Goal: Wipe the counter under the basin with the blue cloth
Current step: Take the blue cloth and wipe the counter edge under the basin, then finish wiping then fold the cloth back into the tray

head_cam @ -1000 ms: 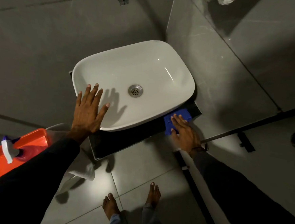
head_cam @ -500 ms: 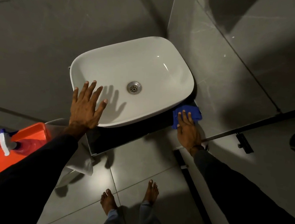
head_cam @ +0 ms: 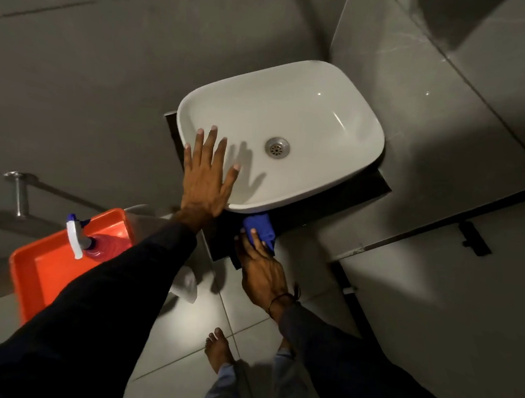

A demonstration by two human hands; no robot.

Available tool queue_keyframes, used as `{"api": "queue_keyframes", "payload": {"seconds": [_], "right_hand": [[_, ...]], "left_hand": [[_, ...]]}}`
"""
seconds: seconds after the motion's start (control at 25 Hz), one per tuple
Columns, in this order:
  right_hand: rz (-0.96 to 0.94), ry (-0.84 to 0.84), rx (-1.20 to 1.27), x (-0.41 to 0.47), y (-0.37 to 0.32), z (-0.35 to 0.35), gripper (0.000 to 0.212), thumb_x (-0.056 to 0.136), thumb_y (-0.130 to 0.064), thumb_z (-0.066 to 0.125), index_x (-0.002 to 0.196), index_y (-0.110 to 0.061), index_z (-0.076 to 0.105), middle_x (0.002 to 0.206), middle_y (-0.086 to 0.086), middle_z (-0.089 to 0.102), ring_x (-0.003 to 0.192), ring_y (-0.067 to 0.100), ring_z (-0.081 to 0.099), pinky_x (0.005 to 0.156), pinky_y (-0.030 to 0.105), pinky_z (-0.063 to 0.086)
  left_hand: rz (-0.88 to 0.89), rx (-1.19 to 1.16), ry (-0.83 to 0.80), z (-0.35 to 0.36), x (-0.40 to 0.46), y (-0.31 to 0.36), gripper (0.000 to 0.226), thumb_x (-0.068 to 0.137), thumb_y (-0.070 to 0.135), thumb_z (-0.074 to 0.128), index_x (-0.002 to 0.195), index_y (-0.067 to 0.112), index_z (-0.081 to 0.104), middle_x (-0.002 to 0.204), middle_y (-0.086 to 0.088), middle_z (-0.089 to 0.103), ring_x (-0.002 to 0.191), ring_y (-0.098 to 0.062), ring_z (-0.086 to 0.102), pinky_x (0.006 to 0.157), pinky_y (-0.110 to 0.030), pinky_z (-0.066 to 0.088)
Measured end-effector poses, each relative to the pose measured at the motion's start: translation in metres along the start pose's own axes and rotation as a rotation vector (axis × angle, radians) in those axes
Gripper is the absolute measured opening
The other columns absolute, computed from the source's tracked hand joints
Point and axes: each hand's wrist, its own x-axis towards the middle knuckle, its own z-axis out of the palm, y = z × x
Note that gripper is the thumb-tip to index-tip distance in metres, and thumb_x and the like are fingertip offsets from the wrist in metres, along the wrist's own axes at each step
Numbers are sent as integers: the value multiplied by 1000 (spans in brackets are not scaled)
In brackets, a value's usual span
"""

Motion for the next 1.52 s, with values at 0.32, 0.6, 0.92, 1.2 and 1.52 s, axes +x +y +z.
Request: {"api": "queue_keyframes", "payload": {"seconds": [0.32, 0.6, 0.92, 1.2, 1.52], "right_hand": [[22, -1, 144, 14, -59, 7, 49, 98, -8, 56, 147, -9, 52, 158, 9, 47, 152, 26, 36, 123, 36, 31], [875, 331, 642, 29, -41, -15, 47, 78, -35, 86, 111, -8, 64, 111, 12, 70, 105, 32, 69, 88, 44, 60], [907, 12, 843, 27, -57, 13, 28, 87, -38, 78, 79, -15, 65, 91, 7, 74, 68, 14, 66, 59, 24, 51], [704, -250, 685, 35, -131, 47, 29, 87, -37, 79, 76, -16, 63, 100, 15, 78, 95, 31, 75, 85, 41, 61], [676, -286, 686, 71, -267, 120, 32, 85, -34, 80, 95, -4, 77, 90, 7, 76, 87, 28, 72, 85, 41, 63]], "left_hand": [[-674, -578, -208, 12, -130, -52, 66, 95, 42, 64, 140, -3, 46, 142, -28, 49, 137, -41, 48, 118, -47, 38], [-992, -982, -326, 30, -157, -25, 28, 95, 27, 68, 113, 6, 64, 117, -18, 72, 106, -34, 71, 93, -50, 61], [-1071, -1038, -256, 19, -176, -49, 26, 93, 15, 72, 109, -4, 66, 103, -17, 73, 93, -31, 70, 76, -34, 59], [-1106, -918, -170, -27, -233, -118, 17, 89, 8, 76, 87, 2, 60, 79, -12, 65, 76, -24, 59, 59, -29, 47], [-1197, -707, -156, -73, -267, -259, 26, 85, 23, 78, 95, 0, 71, 100, -20, 78, 98, -38, 74, 86, -47, 59]]}}
